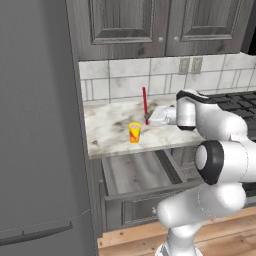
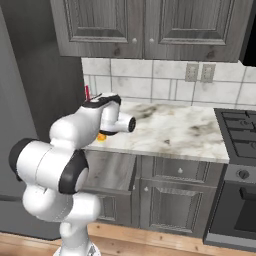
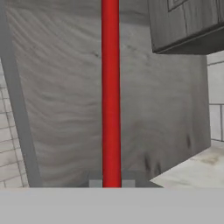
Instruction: Pick up the straw from the right drawer and put it inside the smoothie cup.
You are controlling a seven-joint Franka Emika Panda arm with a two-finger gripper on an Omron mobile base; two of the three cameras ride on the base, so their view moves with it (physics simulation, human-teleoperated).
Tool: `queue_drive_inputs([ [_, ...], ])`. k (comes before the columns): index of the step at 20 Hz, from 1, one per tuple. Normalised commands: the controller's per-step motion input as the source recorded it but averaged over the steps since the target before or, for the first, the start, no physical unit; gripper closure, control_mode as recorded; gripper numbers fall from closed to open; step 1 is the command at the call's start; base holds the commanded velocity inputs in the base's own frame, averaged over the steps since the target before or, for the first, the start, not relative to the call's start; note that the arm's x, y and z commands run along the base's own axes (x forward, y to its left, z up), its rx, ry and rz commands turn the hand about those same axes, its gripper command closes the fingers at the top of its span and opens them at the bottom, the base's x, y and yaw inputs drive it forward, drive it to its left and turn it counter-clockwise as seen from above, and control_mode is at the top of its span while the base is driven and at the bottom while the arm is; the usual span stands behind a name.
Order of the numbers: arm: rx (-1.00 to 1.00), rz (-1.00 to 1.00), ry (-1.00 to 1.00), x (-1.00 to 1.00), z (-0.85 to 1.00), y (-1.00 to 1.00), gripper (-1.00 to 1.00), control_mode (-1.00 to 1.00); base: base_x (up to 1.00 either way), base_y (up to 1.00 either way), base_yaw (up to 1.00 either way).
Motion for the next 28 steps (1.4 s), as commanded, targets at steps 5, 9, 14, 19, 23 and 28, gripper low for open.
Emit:
queue_drive_inputs([
  [5, 0.01, 0.13, 0.0, 0.38, -0.01, 0.0, 1.0, -1.0, 0.0, 0.0, 0.0],
  [9, 0.0, 0.14, 0.0, 0.29, -0.05, 0.0, 1.0, -1.0, 0.0, 0.0, 0.0],
  [14, 0.0, 0.14, 0.0, 0.23, -0.17, 0.0, 1.0, -1.0, 0.0, 0.0, 0.0],
  [19, 0.0, 0.1, -0.03, 0.21, -0.29, 0.05, 1.0, -1.0, 0.0, 0.0, 0.0],
  [23, 0.02, 0.08, -0.02, 0.21, -0.28, 0.08, 1.0, -1.0, 0.0, 0.0, 0.0],
  [28, 0.04, 0.05, 0.0, 0.23, -0.17, 0.11, 1.0, -1.0, 0.0, 0.0, 0.0],
])
